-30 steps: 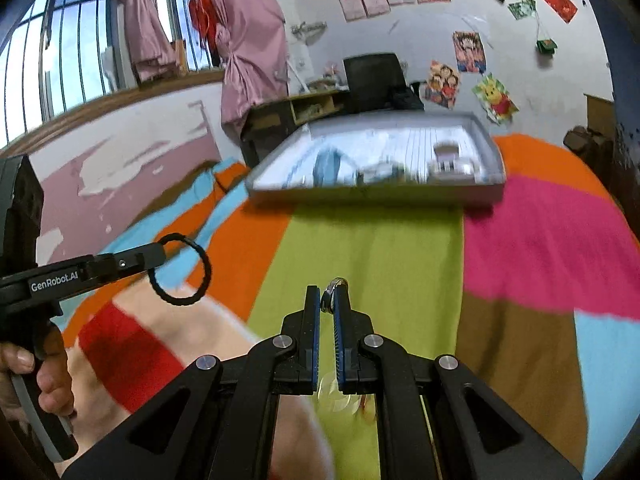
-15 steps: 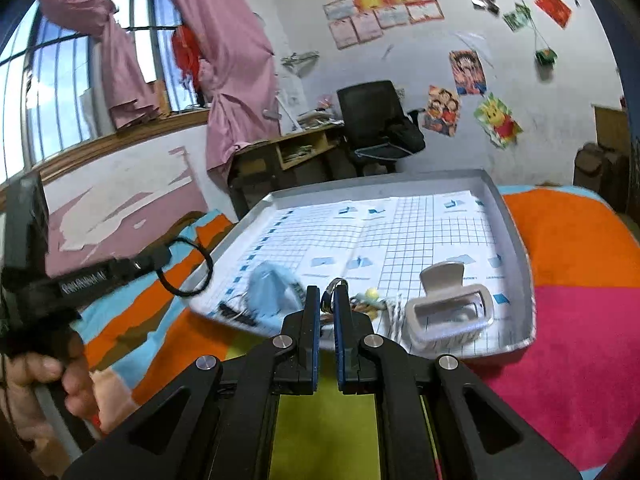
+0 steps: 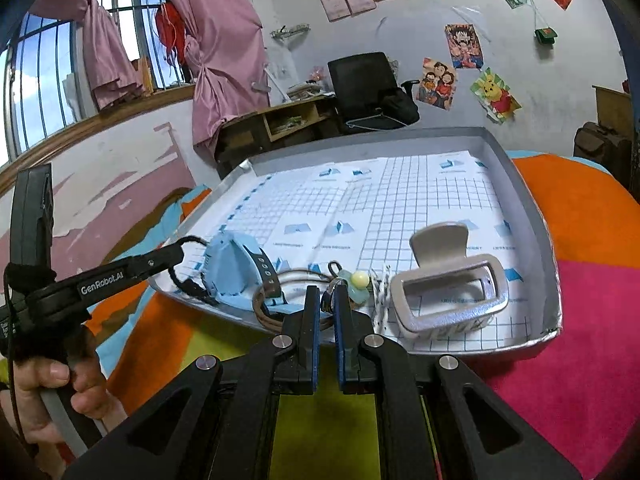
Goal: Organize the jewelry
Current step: 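Open the left tool over the tray while the right tool releases the ring there, then withdraw both tools from the tray back over the red keychain and hoops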
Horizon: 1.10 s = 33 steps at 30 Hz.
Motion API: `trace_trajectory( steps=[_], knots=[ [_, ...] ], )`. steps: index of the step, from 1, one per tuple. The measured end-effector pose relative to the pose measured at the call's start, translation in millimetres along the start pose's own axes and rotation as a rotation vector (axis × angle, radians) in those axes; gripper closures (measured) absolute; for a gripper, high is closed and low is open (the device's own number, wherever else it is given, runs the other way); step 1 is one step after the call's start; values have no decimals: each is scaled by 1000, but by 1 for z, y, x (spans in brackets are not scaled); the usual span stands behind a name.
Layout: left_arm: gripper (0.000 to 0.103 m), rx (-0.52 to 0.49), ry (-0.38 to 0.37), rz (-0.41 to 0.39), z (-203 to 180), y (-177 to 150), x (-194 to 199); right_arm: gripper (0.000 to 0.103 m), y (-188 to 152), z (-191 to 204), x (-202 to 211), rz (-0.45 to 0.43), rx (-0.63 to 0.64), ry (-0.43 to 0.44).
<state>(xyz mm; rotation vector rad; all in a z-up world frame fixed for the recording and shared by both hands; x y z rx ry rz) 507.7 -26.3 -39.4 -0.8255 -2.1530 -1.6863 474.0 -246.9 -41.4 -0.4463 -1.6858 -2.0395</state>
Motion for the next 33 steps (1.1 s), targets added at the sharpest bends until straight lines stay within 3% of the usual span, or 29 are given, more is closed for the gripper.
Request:
trace_trajectory(
  steps=[1, 5, 6, 8, 12, 17, 19, 23, 30, 32, 33],
  knots=[
    [84, -1, 1, 1, 0, 0, 1, 96, 0, -1, 0, 0, 3, -4],
    [24, 17, 6, -62, 1, 3, 15, 89, 2, 0, 7, -16, 27, -33],
    [21, 24, 15, -91, 1, 4, 20, 86, 3, 1, 10, -24, 29, -37],
    [21, 16, 16, -102, -1, 5, 27, 73, 6, 2, 16, -45, 39, -48],
    [14, -11, 35, -112, -5, 4, 43, 70, 12, 6, 33, -86, 76, -82],
    [2, -28, 48, -178, -10, 1, 80, 44, 23, 9, 67, -152, 94, -109],
    [1, -34, 56, -202, -12, -2, 96, 38, 26, 8, 81, -170, 83, -98],
    [0, -42, 75, -242, -15, -8, 131, 17, 31, 6, 120, -218, 34, -54],
    [0, -69, 73, -291, -28, -35, 194, 11, 16, 14, 176, -259, 64, -49],
    [0, -78, 74, -297, -32, -45, 208, 1, 8, 14, 190, -259, 65, -55],
    [0, -81, 75, -301, -34, -51, 217, 1, 2, 15, 199, -262, 70, -57]
  ],
)
Point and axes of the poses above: each gripper's, at about its wrist camera, not at the fingertips, and x roughly against the way its jaws point, z to its left, y to its top, the point moved 2 cm from there along -x, roughly the way its jaws point, and after that the axes turned 6 degrees about -y, right-handed, at the moved point
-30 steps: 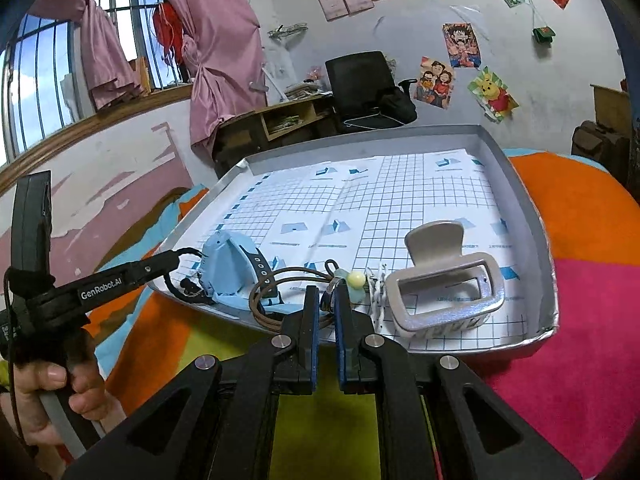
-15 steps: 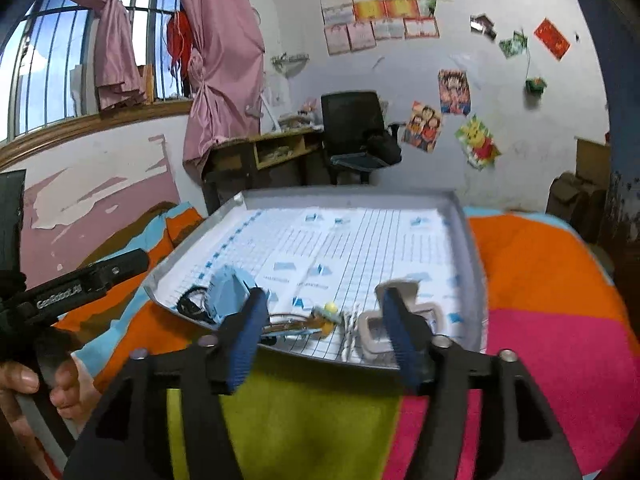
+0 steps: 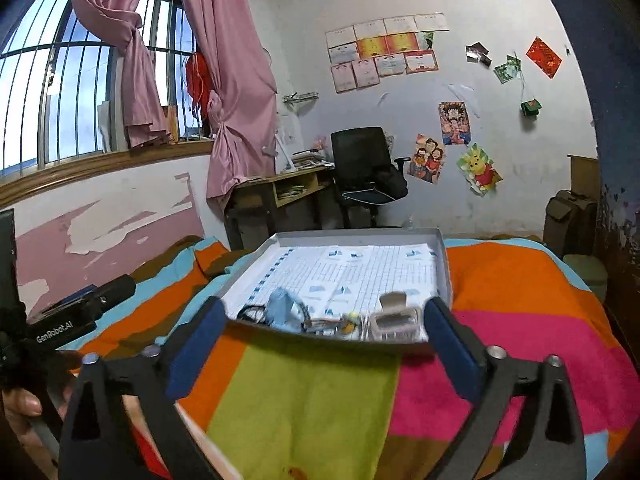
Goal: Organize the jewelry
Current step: 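Withdraw both tools from the tray back over the red keychain and hoops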
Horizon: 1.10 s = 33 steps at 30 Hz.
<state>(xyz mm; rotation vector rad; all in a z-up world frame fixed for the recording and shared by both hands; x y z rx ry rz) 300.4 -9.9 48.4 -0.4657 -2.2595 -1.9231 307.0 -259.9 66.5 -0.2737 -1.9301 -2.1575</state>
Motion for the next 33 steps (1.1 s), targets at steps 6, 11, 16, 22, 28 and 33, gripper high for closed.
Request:
trace_trajectory(
  steps=[6, 11, 16, 22, 28, 33],
  knots=[
    [0, -3, -16, -33, -3, -12, 44, 1, -13, 2, 58, -16, 29, -16],
    [0, -16, -26, -45, -5, -25, 75, 1, -24, -1, 107, -67, 20, -39],
    [0, -25, -31, -47, -3, -41, 104, 1, -37, 0, 136, -73, 9, -46],
    [0, -37, -32, -45, -1, -62, 133, 1, -62, 0, 156, -24, -1, -55],
    [0, -57, -16, -65, 1, -72, 155, 1, -74, 5, 170, -9, 22, -82],
    [0, -16, -46, -39, 6, -85, 162, 1, -85, 2, 183, 2, -1, -103]
  ],
)
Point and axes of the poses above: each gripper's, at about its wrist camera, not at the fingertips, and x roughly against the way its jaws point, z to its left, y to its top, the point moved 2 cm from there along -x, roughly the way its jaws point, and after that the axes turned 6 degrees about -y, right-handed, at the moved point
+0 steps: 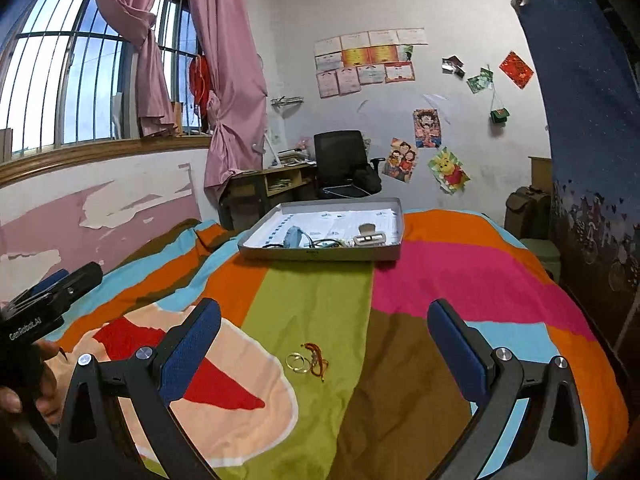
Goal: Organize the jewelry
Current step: 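Withdraw both tools from the tray back over the red keychain and hoops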
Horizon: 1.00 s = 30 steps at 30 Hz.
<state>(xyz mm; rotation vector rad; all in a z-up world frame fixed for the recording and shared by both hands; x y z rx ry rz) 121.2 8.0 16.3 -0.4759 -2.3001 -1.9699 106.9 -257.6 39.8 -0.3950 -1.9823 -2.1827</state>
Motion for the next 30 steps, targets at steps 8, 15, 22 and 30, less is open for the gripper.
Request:
trace_trajectory(
  steps=[8, 15, 22, 30],
  knots=[
    [0, 1, -18, 55, 0, -13, -5, 1, -11, -5, 5, 33, -22, -40],
    [0, -3, 5, 47, 1, -14, -2, 1, -14, -3, 8, 43, -12, -54],
    [0, -51, 0, 93, -8, -21, -11, 1, -17, -2, 2, 76, -14, -64],
    [0, -115, -58, 179, -15, -26, -46, 1, -12, -2, -34, 154, 72, -69]
  ],
)
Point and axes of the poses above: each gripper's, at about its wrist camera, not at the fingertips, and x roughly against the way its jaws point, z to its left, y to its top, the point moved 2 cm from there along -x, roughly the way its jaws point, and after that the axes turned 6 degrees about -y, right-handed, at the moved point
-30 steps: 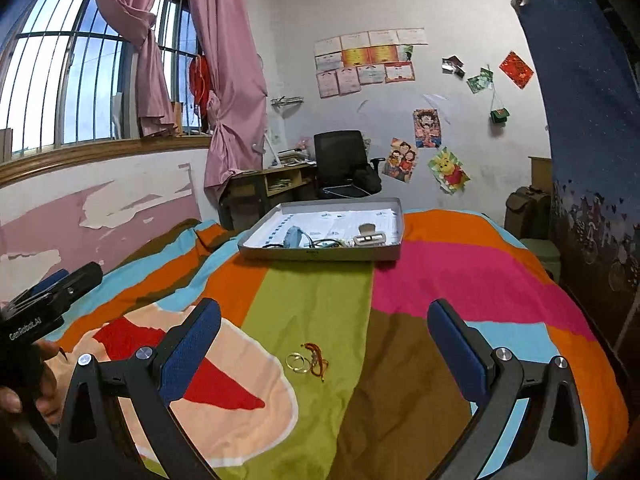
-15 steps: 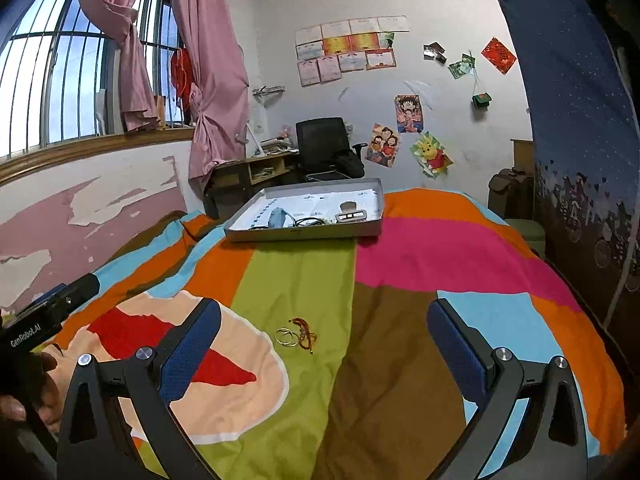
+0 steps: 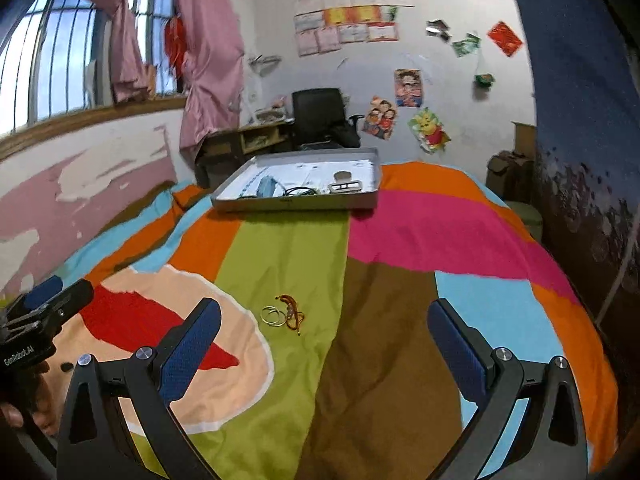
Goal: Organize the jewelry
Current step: 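Withdraw both tools from the tray back over the red keychain and hoops, then lower the left tool onto the silver hoops and close it on them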
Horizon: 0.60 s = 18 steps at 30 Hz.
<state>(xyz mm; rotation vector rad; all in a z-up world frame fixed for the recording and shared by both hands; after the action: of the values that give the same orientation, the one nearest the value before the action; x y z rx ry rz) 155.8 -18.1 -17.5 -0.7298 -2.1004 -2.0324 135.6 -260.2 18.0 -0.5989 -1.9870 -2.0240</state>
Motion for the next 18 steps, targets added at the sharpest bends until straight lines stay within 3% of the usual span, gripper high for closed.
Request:
trace_trajectory(
  steps=[5, 10, 15, 17, 18],
  knots=[
    [0, -62, -12, 44, -6, 2, -32, 1, 19, 2, -20, 16, 95, 73],
    [3, -49, -49, 76, -7, 3, -68, 1, 26, -8, -52, 68, 64, 125],
    [31, -109, -113, 122, -11, 2, -103, 6, 10, -18, -84, 152, -16, 129],
    [36, -110, -132, 135, -10, 0, -114, 24, 4, -18, -95, 187, -35, 132],
    [43, -106, -144, 141, -9, -1, -118, 28, 1, -17, -99, 203, -38, 138]
  ],
)
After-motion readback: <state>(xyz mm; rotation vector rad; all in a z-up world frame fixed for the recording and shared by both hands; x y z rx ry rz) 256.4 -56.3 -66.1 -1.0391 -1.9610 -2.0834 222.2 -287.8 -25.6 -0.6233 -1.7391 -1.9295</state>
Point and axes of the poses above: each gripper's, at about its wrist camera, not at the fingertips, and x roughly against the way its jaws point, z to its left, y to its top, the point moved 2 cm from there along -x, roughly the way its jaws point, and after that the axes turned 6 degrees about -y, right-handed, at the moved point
